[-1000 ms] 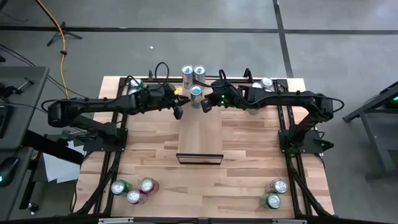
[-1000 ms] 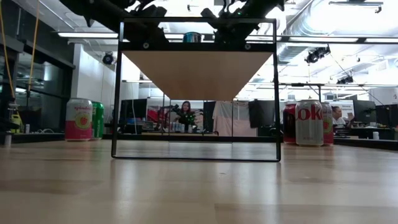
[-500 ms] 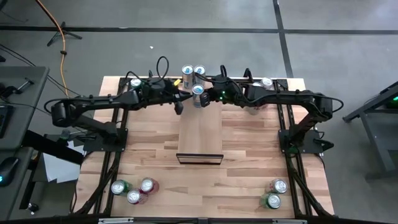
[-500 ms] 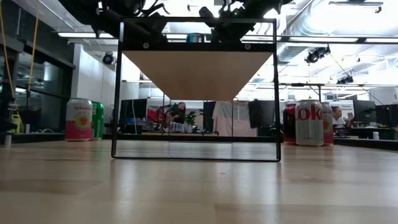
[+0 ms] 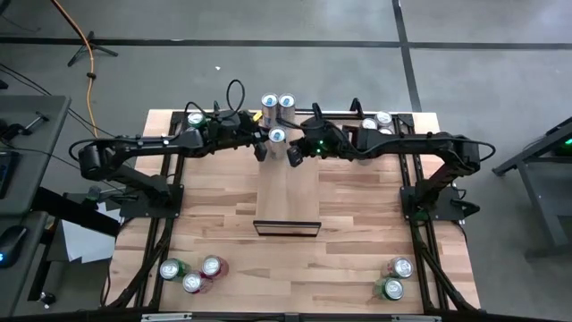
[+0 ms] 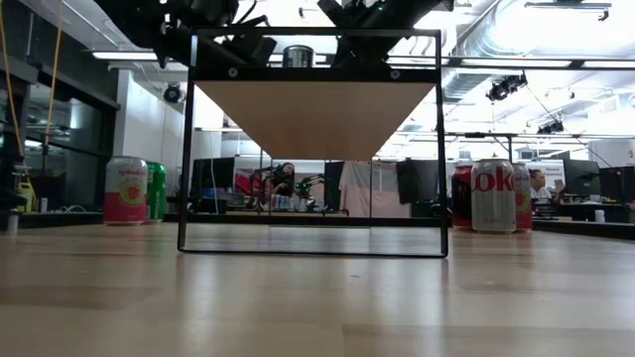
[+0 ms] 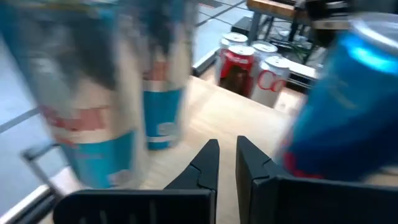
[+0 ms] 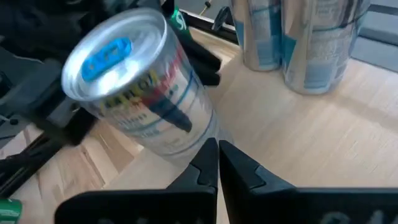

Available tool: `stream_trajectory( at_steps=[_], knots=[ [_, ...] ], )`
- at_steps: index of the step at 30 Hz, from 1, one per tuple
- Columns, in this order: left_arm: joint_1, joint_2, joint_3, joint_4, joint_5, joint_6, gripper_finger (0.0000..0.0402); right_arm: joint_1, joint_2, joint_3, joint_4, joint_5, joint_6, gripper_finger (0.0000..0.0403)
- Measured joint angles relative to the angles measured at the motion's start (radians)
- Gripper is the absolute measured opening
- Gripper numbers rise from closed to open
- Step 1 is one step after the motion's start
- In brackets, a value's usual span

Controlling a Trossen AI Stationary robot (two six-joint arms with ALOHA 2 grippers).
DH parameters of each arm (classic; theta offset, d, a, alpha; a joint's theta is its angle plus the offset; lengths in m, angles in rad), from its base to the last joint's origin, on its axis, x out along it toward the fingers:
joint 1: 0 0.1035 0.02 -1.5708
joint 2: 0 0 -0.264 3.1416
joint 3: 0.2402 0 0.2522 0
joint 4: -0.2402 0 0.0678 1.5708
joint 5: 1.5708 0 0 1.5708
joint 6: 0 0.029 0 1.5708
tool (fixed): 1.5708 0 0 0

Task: Place canned beverage on shelf
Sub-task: Put the blue soda can on the shelf

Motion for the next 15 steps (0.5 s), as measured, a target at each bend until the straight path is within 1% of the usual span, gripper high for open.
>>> stream_trajectory(
  at_steps=[3, 6, 10, 13, 15],
  knots=[
    [0.009, -0.008, 0.000, -0.011, -0.001, 0.018, 0.0000, 0.012, 0.000, 0.026, -0.061, 0.002, -0.028, 0.0000],
    [0.024, -0.060, 0.000, -0.051, -0.002, 0.057, 0.0000, 0.016, -0.005, 0.088, -0.182, 0.001, -0.071, 0.0000],
    [0.040, -0.178, 0.000, -0.150, -0.009, 0.077, 0.0000, 0.013, -0.013, 0.224, -0.344, 0.001, -0.204, 0.0000],
    [0.040, -0.283, 0.000, -0.225, -0.008, 0.076, 0.0000, 0.015, -0.013, 0.340, -0.370, -0.012, -0.284, 0.0000],
    [0.037, -0.349, 0.000, -0.266, -0.008, 0.059, 0.0000, 0.012, -0.012, 0.417, -0.360, -0.042, -0.310, 0.0001]
  ],
)
